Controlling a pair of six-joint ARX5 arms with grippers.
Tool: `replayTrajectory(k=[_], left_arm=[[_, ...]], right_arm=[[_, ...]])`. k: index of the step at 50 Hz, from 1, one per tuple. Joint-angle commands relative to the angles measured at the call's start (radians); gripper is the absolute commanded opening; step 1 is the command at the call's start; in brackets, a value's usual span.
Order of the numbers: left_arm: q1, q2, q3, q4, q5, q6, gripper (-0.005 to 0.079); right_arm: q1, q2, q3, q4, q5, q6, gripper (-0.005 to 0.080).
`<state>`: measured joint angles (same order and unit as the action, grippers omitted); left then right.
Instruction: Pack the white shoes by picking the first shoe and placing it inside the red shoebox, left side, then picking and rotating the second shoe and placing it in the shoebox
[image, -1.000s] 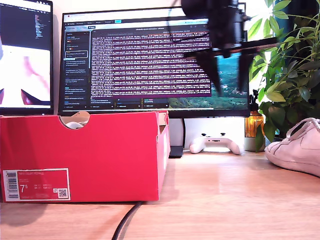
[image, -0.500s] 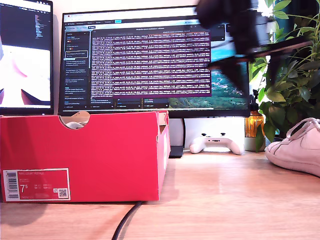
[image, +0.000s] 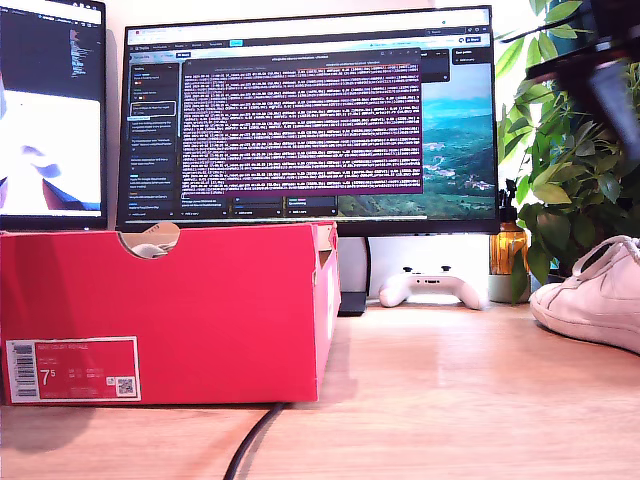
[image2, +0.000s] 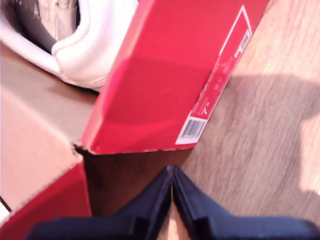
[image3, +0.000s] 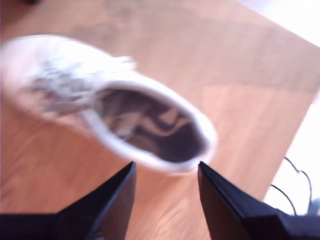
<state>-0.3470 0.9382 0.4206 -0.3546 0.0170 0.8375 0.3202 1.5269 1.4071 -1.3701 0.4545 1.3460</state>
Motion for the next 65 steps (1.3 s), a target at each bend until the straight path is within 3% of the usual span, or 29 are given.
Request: replayTrajectory(k=[1, 16, 25, 36, 43, 65], left_arm=[[-0.002, 0.004, -0.003, 0.007, 0.003, 0.0, -0.0021], [-0.002, 0.004, -0.003, 0.007, 0.003, 0.0, -0.0021], [-0.002, 0.004, -0.003, 0.007, 0.003, 0.0, -0.0021], [-0.002, 0.004, -0.003, 0.007, 0.003, 0.0, -0.0021], [-0.002, 0.004, -0.003, 0.007, 0.003, 0.0, -0.0021], [-0.002, 0.004, -0.003, 0.007, 0.002, 0.0, -0.0021]], right_arm=[[-0.002, -0.036, -0.043, 0.0, 0.011, 0.032, 0.0356], [-0.002, -0.117, -0.19, 0.004, 0.027, 0.176, 0.0343], [-0.003, -0.116, -0.196, 0.105, 0.02, 0.169, 0.0375], [-0.063, -0.092, -0.198, 0.132, -0.049, 0.158, 0.0446], [-0.106, -0.054, -0.206, 0.14, -0.106, 0.152, 0.0446], [-0.13, 0.015, -0.29, 0.24, -0.163, 0.174, 0.0444]])
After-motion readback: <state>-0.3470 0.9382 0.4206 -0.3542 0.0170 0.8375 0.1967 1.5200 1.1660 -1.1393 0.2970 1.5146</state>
